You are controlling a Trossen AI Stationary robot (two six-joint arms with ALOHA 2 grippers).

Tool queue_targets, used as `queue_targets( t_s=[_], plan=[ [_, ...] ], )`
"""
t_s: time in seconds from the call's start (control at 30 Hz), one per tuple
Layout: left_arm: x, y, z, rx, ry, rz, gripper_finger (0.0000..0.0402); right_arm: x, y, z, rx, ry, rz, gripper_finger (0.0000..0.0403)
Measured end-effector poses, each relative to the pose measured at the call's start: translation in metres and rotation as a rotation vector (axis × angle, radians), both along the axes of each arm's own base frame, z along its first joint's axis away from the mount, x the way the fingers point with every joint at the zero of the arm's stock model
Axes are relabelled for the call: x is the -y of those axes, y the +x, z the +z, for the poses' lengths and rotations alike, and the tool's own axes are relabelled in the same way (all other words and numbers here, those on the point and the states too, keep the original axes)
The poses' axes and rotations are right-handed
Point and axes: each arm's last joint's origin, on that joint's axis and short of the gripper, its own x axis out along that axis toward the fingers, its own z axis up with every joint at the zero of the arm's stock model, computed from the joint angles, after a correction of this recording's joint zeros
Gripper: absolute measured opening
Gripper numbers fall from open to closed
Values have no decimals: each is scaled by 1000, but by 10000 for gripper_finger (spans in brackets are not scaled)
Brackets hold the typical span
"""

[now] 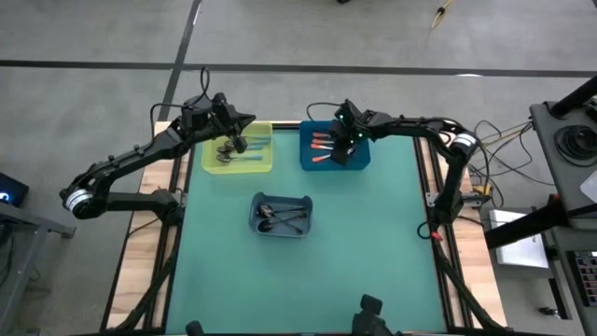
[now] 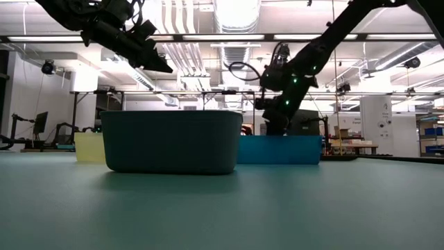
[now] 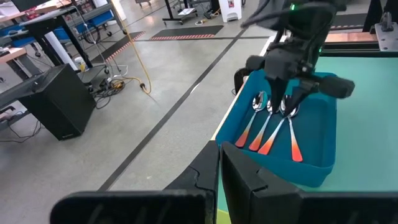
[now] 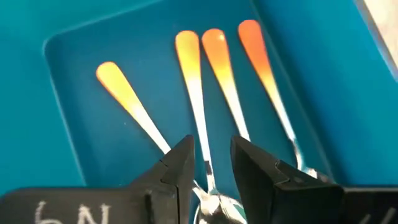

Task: Sort silverware by color (type)
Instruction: Adjust the orange spoons in the blue bin

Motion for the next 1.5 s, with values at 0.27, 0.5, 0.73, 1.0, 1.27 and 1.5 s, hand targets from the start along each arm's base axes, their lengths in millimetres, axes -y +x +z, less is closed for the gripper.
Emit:
queue_targets(
  t_s=[0.27, 0.5, 0.73, 1.0, 1.27, 1.5],
  plan=[
    [0, 0, 0, 0, 0, 0, 0, -5, -14, 13, -41, 72, -90, 95],
    [0, 0, 0, -1, -1, 0, 0, -2, -32, -1, -129, 156, -146, 95],
    [0, 0, 0, -1, -1, 0, 0, -3, -37, -8, -146, 178, -154, 95],
    [0, 0, 0, -1, -1, 0, 0, -7, -42, -15, -169, 197, -150, 95],
    [0, 0, 0, -1, -1, 0, 0, -2, -36, -6, -148, 161, -128, 95],
    [0, 0, 0, -1, -1, 0, 0, 4, -33, 1, -159, 73, -147, 95]
  ],
)
